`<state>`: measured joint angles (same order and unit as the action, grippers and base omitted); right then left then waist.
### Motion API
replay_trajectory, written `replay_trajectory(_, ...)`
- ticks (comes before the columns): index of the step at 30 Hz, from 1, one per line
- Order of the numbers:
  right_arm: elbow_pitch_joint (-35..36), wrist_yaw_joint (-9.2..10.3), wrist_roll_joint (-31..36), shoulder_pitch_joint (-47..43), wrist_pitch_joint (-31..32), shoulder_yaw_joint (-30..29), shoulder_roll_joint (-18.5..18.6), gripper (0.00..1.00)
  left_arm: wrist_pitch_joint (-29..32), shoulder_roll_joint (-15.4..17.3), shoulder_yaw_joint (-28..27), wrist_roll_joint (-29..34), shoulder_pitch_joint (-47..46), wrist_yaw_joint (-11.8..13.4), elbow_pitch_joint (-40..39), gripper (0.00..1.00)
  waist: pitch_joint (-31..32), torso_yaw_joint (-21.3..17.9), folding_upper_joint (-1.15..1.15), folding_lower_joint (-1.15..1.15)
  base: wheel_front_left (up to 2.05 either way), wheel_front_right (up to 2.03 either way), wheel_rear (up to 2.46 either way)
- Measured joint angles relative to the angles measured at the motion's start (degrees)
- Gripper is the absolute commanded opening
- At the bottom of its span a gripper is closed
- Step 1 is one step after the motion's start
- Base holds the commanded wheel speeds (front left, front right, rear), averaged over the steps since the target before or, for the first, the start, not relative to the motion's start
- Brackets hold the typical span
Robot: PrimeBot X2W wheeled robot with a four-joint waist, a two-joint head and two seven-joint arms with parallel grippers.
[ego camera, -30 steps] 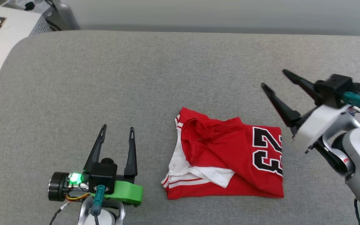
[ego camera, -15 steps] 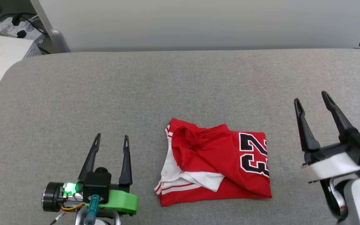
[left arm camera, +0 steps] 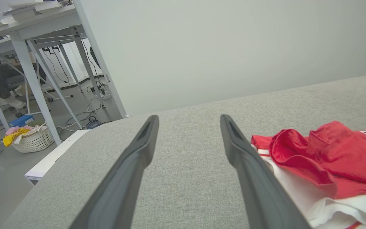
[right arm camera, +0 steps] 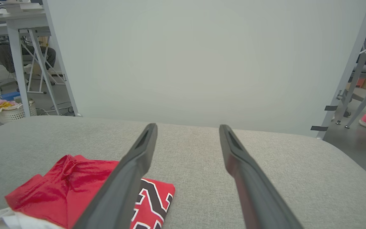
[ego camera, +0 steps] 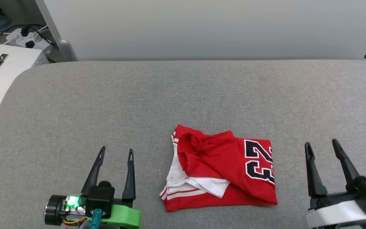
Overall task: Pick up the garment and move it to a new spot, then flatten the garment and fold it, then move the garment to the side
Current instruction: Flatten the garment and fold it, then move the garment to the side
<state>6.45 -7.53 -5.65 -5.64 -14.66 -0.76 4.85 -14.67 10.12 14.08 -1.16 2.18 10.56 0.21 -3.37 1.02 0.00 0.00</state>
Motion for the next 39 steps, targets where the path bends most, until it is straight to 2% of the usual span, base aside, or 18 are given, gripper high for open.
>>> replay_trajectory(16,0.1,0.0,0.7,-2.2,0.0,-0.5,-1.0,1.0,0.0,0.1,0.0,0.0,0.7,-0.2,0.2,1.0,0.0,0.7,0.0,0.0,0.0,0.0,0.0)
replay_trajectory(19,0.4,0.0,0.3,0.2,0.0,-1.7,0.3,1.0,0.0,0.1,-0.3,0.0,0.7,-0.2,0.1,1.0,-0.5,0.9,0.0,0.0,0.0,0.0,0.0)
replay_trajectory(25,0.7,0.0,-4.5,9.7,1.1,-3.7,6.8,1.0,0.0,0.1,-0.3,0.0,0.4,-0.3,0.5,1.0,-1.5,1.7,0.0,0.0,0.0,0.0,0.0)
replay_trajectory(28,0.6,0.0,-8.1,14.6,5.1,-3.7,11.4,1.0,0.0,0.0,-0.2,0.0,0.3,-0.5,0.8,1.0,-1.8,2.3,0.0,0.0,0.0,0.0,0.0)
replay_trajectory(31,0.2,0.01,-13.6,19.2,12.1,-2.2,15.5,1.0,0.0,0.0,-0.3,0.0,0.1,-0.5,0.9,1.0,-2.2,2.9,0.0,0.0,0.0,0.0,0.0)
replay_trajectory(39,-2.6,0.01,-31.7,24.1,42.1,5.2,23.1,1.0,0.0,-0.5,0.2,0.0,-0.6,-0.8,1.2,1.0,-3.3,4.5,0.0,0.0,0.0,0.0,0.0)
